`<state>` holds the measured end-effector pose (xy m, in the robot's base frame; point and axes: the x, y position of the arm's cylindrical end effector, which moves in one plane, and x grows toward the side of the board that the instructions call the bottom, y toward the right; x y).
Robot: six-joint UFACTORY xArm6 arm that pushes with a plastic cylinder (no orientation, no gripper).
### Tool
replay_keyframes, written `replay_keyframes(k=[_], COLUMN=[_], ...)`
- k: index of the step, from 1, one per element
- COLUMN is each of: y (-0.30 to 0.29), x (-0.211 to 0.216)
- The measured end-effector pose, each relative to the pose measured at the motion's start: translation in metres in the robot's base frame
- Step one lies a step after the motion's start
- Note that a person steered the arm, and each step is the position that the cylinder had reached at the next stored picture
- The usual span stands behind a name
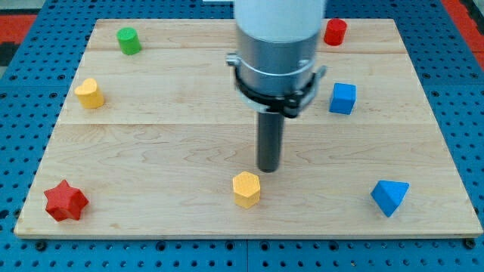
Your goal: Move the yellow hexagon to the right side of yellow heart
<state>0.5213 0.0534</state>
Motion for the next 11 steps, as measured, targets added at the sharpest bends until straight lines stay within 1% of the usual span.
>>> replay_keyframes(k=[1,2,3,4,6,7,8,9,11], y=[0.056,0.024,-0.043,-0.056,-0.074,-0.1,-0.14,-0.167,-0.115], x=[0.032,0.066,0.057,0.007,0.016,0.016,0.01,-0.026,-0.095])
